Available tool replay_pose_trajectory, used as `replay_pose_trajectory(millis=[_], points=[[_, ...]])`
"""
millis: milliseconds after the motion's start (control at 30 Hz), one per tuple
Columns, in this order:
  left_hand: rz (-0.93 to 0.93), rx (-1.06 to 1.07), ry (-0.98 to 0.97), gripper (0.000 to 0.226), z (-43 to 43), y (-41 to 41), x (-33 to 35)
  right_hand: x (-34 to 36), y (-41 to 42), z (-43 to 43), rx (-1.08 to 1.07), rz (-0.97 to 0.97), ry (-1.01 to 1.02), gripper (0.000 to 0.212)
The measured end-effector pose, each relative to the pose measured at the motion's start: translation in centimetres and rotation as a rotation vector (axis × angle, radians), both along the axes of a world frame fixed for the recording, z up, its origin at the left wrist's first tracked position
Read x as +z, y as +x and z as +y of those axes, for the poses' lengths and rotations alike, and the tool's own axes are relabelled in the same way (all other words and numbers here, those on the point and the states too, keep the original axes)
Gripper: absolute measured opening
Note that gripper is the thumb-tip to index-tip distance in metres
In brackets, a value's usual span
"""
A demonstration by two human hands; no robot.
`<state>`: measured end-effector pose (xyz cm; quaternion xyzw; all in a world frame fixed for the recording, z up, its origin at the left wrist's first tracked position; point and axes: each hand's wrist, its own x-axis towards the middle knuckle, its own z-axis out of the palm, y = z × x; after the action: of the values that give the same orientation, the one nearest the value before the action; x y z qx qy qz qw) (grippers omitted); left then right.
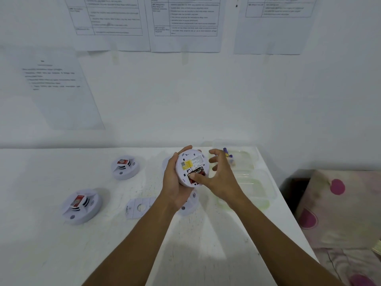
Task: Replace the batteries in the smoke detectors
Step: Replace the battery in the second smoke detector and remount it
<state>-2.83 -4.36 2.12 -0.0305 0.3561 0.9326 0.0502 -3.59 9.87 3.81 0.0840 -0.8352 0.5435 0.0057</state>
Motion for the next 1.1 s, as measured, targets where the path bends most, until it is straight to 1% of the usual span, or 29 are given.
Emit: replay_pose_trajectory(millis=[33, 100, 200, 267, 367, 433, 500, 567, 667, 767, 867, 967, 1033, 1067, 1100], points=[[-0.007, 0.009, 0.003, 0.044, -0.6, 0.3, -0.1, -0.3, 0.3, -0.2, 0.002, 0.033, 0.008, 0.081], [-0.015, 0.036, 0.026, 0.042, -2.4, 1.3, -0.4, -0.8, 1.0, -0.8, -0.007, 0.106, 0.033, 0.062], [0.005, 0.095, 0.034, 0.038, -6.1, 2.9, -0.8, -1.7, 2.1, -2.5, 0.067, 0.22, 0.17, 0.033], [0.019, 0.131, 0.042, 0.036, -8.7, 4.0, -1.0, -2.3, 2.9, -4.3, 0.168, 0.247, 0.273, 0.027], [0.029, 0.151, 0.052, 0.034, -12.4, 5.3, -1.0, -3.3, 3.8, -7.4, 0.306, 0.312, 0.474, 0.032], [0.034, 0.153, 0.038, 0.037, -14.5, 5.9, -1.1, -3.9, 4.2, -9.4, 0.371, 0.369, 0.639, 0.037], [0.028, 0.139, 0.043, 0.038, -16.3, 6.5, -1.3, -4.2, 4.3, -11.3, 0.415, 0.38, 0.756, 0.045], [0.009, 0.127, 0.055, 0.039, -17.8, 6.8, -1.6, -4.7, 4.3, -12.8, 0.44, 0.36, 0.817, 0.056], [-0.005, 0.111, 0.053, 0.041, -19.2, 7.3, -2.0, -5.2, 4.0, -14.5, 0.474, 0.285, 0.839, 0.067], [-0.005, 0.078, 0.045, 0.04, -20.2, 7.4, -2.3, -5.1, 3.8, -15.4, 0.49, 0.253, 0.814, 0.062], [0.018, 0.055, 0.018, 0.038, -20.8, 7.3, -2.2, -4.9, 4.1, -15.2, 0.454, 0.245, 0.749, 0.056], [0.023, 0.041, 0.034, 0.037, -21.1, 6.8, -2.4, -3.8, 4.9, -14.5, 0.305, 0.123, 0.471, 0.054], [0.027, 0.042, 0.034, 0.037, -20.9, 6.3, -2.5, -2.8, 5.2, -13.8, 0.163, 0.023, 0.244, 0.042], [0.029, 0.043, 0.027, 0.038, -20.7, 6.1, -2.7, -2.4, 5.3, -13.4, 0.103, -0.046, 0.089, 0.032], [0.025, 0.04, 0.022, 0.04, -20.4, 5.9, -2.8, -1.8, 5.5, -13.1, 0.068, -0.139, -0.107, 0.025]])
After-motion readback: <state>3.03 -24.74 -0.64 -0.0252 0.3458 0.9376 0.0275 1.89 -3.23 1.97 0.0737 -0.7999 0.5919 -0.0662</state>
